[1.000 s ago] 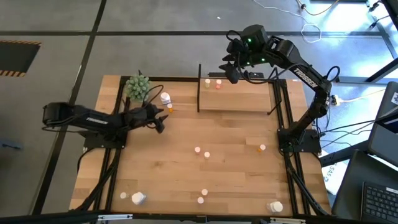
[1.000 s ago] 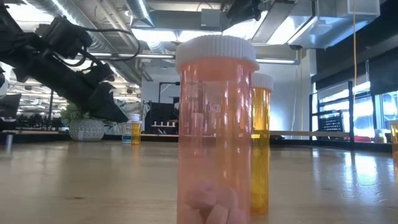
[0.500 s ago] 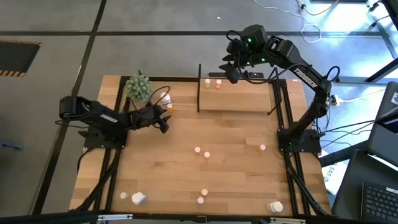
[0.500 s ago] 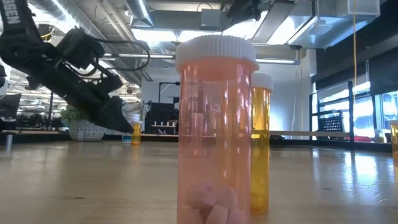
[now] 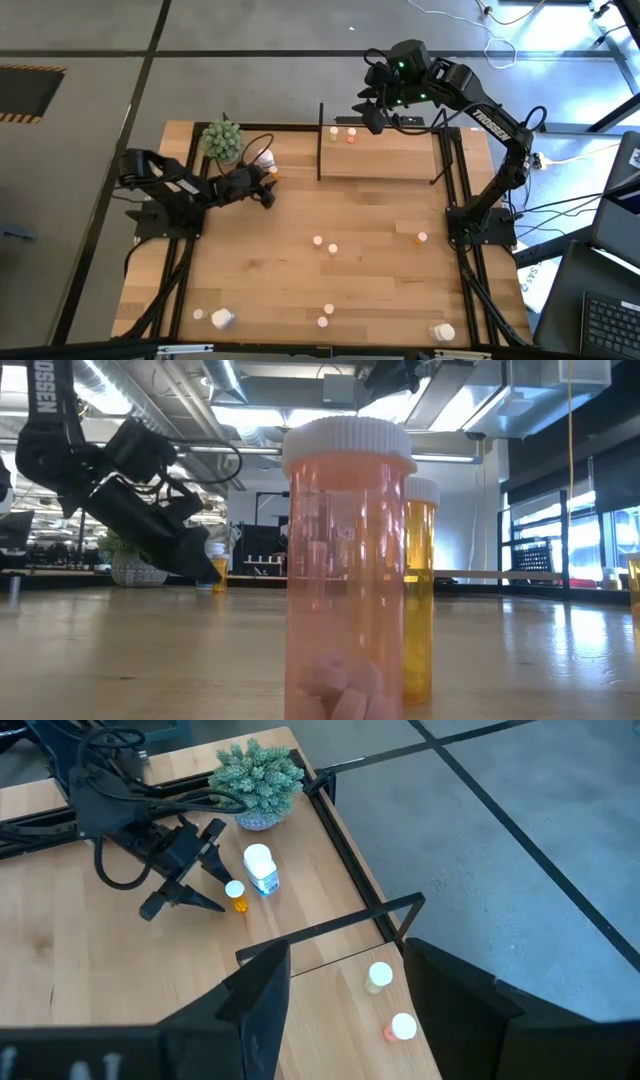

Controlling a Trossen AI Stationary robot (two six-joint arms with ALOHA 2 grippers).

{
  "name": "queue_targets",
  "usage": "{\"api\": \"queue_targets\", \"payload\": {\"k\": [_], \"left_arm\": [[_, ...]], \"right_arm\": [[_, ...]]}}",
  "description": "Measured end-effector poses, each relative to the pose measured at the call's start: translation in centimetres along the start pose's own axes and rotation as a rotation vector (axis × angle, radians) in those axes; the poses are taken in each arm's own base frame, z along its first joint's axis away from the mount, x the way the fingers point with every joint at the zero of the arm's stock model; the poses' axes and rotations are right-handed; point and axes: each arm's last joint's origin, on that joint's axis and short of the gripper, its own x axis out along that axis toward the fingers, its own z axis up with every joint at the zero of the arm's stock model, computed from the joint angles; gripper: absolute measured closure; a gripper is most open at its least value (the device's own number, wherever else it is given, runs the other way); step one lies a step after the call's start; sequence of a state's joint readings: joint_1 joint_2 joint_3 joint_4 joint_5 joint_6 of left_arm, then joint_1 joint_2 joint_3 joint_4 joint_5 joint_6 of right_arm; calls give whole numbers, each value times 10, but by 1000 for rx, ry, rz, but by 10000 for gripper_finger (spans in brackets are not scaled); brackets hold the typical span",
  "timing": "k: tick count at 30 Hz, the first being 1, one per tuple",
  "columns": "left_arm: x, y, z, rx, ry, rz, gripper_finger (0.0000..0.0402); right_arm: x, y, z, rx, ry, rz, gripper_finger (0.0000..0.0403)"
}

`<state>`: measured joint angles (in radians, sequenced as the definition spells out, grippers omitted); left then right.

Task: Pick and place medicine bottles onto shelf by color
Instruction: Put the top right orange pill bottle on the shelf

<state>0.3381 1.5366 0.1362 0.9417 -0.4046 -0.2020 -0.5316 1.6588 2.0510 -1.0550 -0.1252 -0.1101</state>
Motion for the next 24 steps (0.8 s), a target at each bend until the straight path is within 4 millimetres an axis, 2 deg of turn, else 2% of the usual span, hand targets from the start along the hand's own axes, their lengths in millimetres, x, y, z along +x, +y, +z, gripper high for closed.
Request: {"api": "queue_targets", "payload": {"k": [12,24], "left_arm": [[20,-8,5,12,13,2,211],[22,-8,4,16,23,3,211]], "right_arm": [[0,0,0,0,1,0,204],[0,0,0,0,2,0,204]]}}
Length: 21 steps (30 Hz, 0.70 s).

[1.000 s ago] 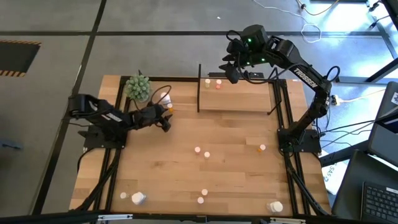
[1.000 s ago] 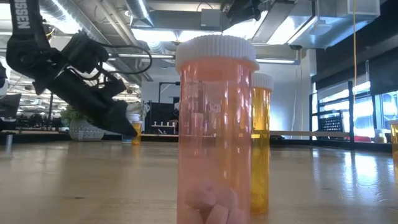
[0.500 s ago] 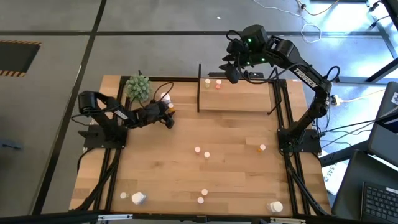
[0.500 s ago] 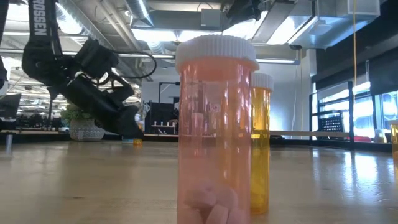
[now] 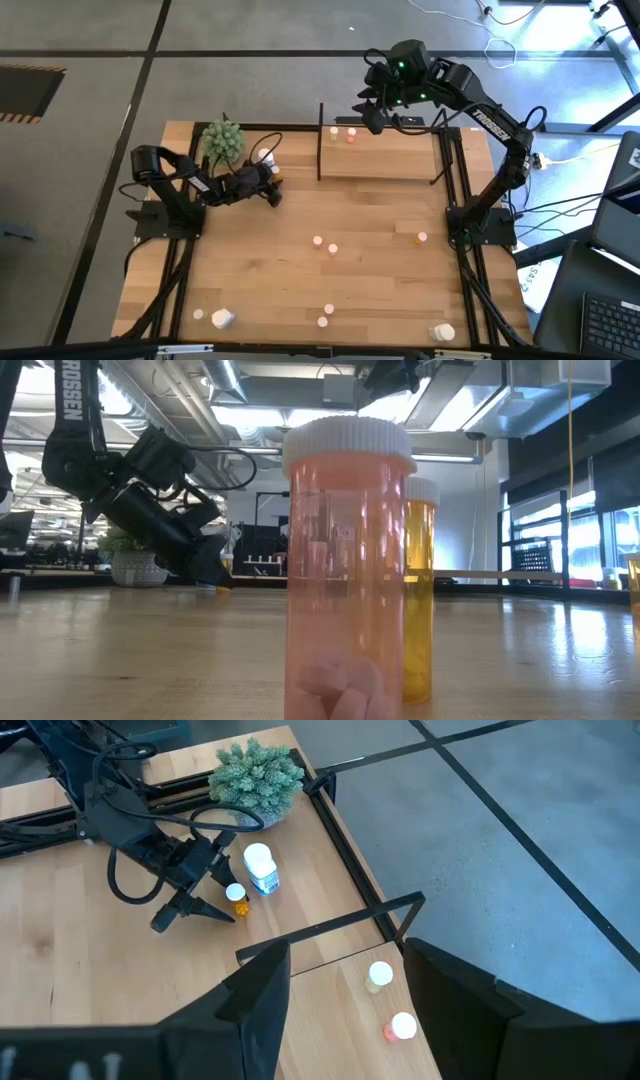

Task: Pick and place medicine bottles onto shelf by color
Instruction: Put the top right orange pill bottle on the shelf

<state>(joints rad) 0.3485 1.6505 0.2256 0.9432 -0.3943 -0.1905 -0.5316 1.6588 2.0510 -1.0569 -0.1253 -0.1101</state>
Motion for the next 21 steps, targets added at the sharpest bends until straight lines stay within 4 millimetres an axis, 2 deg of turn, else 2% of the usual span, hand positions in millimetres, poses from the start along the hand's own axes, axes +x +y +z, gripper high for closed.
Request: {"api": "queue_targets", "payload": {"k": [11,21], "left_arm": [[2,-1,3,-21,-13,13,221],[4,-2,5,-20,-12,17,293]], "right_arm": [[0,0,0,3,2,0,204],[0,0,0,29,2,0,204]]}}
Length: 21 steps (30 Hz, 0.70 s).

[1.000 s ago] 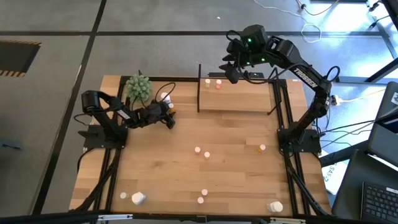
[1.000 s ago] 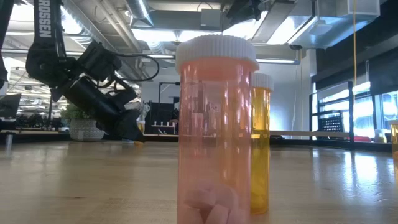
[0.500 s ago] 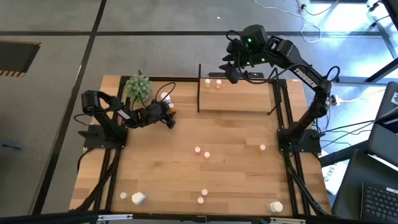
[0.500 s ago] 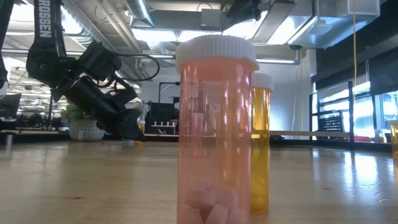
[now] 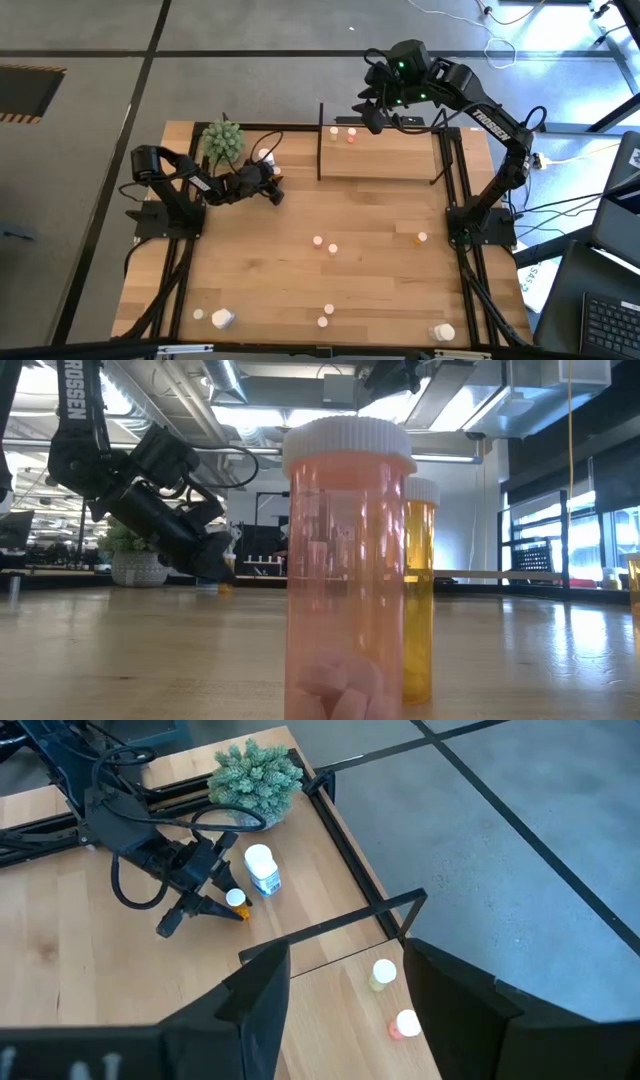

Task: Pick and place medicine bottles onto shelf by color
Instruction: Put the top right orange pill bottle on the shelf

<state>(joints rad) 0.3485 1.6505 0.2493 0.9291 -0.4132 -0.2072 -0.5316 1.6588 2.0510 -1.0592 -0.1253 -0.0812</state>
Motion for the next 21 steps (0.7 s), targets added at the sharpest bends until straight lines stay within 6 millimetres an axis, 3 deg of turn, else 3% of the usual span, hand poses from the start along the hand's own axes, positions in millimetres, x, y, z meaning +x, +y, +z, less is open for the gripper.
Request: {"api": "queue_targets", "payload": {"k": [5,12,21], "left_arm": [[0,0,0,-17,1,-8,325],[-1,-2,2,-36,0,-64,326],[-16,-7,28,-70,-84,-294,326]], "right_arm": [[0,0,0,-2,1,0,204],[0,0,-2,-4,23,2,204],[0,4,-2,-207,3,127,204]]}}
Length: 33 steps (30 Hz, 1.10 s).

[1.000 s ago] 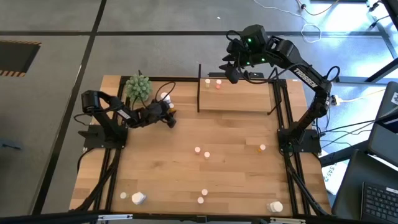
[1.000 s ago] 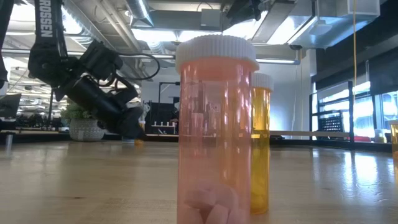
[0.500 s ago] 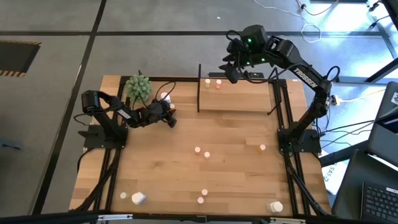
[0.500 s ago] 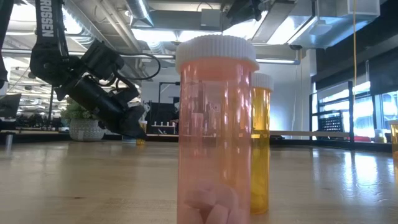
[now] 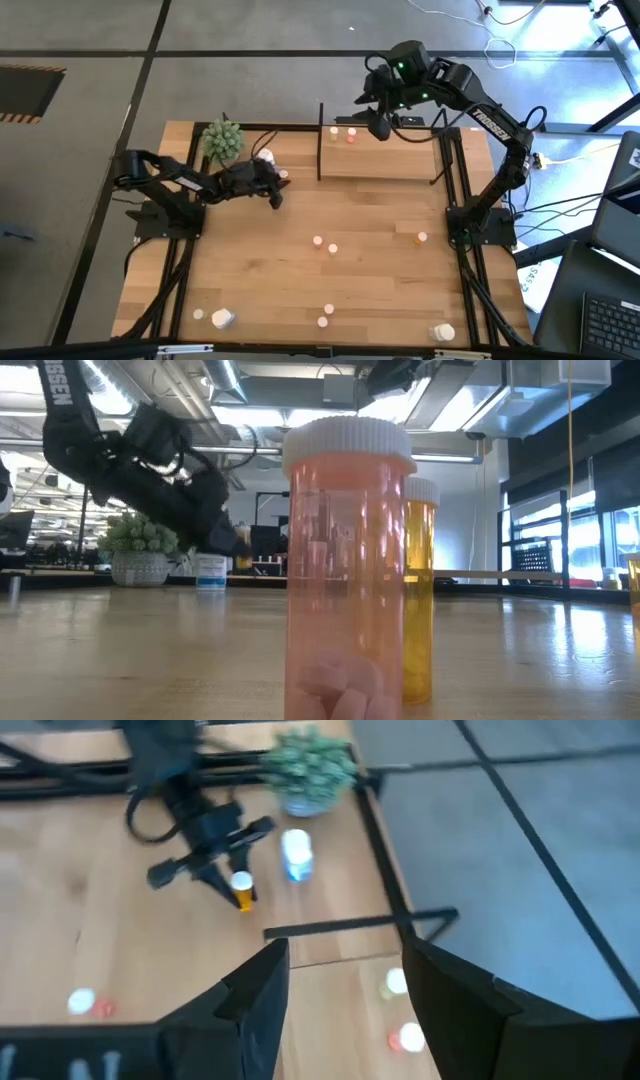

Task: Pick and place medicine bottles onto shelf by color
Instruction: Put the top right orange pill bottle on the shelf

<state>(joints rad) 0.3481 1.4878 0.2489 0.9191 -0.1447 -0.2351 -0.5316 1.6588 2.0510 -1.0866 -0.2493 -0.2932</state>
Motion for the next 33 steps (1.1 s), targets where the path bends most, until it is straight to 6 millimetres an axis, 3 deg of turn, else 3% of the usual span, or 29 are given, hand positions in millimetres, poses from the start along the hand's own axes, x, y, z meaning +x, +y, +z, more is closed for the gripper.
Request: {"api": "queue_targets", "payload": {"k": [9,17,25,28,33], "left_arm": [[-20,-10,41,30,-3,-115,326],[-30,-28,113,209,269,-142,326],[-46,-38,174,291,271,-207,326],[-50,-40,185,302,260,-208,326],[-47,-41,187,293,264,-207,326]], "right_arm": [[18,7,1,-222,-5,113,204],[41,21,3,-427,10,173,204],[68,35,4,-548,29,232,204],[80,43,6,-623,3,253,204],[102,53,12,-685,-49,258,204]]}}
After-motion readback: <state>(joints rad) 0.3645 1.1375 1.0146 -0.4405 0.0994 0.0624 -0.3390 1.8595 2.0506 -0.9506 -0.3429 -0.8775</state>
